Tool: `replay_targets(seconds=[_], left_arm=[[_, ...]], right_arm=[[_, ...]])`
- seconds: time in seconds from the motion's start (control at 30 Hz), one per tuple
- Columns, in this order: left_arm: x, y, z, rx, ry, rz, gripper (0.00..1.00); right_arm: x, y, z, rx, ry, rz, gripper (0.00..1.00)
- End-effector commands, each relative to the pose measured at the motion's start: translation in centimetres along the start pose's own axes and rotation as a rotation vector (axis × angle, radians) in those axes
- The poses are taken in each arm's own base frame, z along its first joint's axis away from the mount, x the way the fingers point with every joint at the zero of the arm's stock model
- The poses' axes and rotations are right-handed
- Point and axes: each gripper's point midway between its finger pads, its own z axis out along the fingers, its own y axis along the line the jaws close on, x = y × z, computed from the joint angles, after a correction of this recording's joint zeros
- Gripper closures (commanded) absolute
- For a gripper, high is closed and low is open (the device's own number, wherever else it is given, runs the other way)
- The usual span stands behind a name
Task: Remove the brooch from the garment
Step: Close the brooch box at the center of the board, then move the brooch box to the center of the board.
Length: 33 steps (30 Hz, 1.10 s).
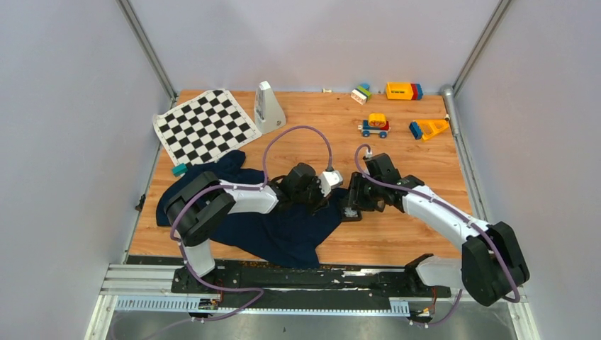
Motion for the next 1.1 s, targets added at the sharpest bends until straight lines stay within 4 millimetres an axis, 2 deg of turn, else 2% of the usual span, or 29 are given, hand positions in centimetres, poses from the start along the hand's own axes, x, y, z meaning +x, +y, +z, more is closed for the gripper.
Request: replay_targets(seconds=[0.0, 0.13, 0.3, 0.4, 0.57, 0.8, 1.07], left_arm=[[-3.5, 2.0, -2.6, -0.070, -0.088, -0.072, 1.00], [-3.5, 4.5, -4.4, -0.168, -0.085, -0.170, 1.00], [-1.4, 7.8, -5.2, -0.282, -0.008, -0.304, 1.00], [-0.1, 9.0, -5.1, -0.290, 0.020, -0.375, 1.00], [1.6, 9.9, -4.6, -0.279, 0.082, -0.458, 1.00], [3.3, 10.6, -4.7, -0.251, 0.110, -0.560, 1.00], [5.4, 12.1, -5.3, -0.263, 0.139, -0.669, 1.00]], right_arm=[[-1.1, 1.6, 0.0, 0.029, -0.047, -0.090, 0.56], [-0.2, 1.1, 0.8, 0.106, -0.041, -0.114, 0.54], [-0.7, 1.2, 2.0, 0.193, -0.061, -0.153, 0.61], [-0.9, 1.1, 2.8, 0.271, -0.059, -0.183, 0.69], [-0.7, 0.0, 3.7, 0.384, -0.050, -0.204, 0.74], [-0.5, -1.3, 3.8, 0.441, -0.054, -0.203, 0.90], [-3.2, -2.7, 3.5, 0.481, -0.085, -0.185, 0.94]])
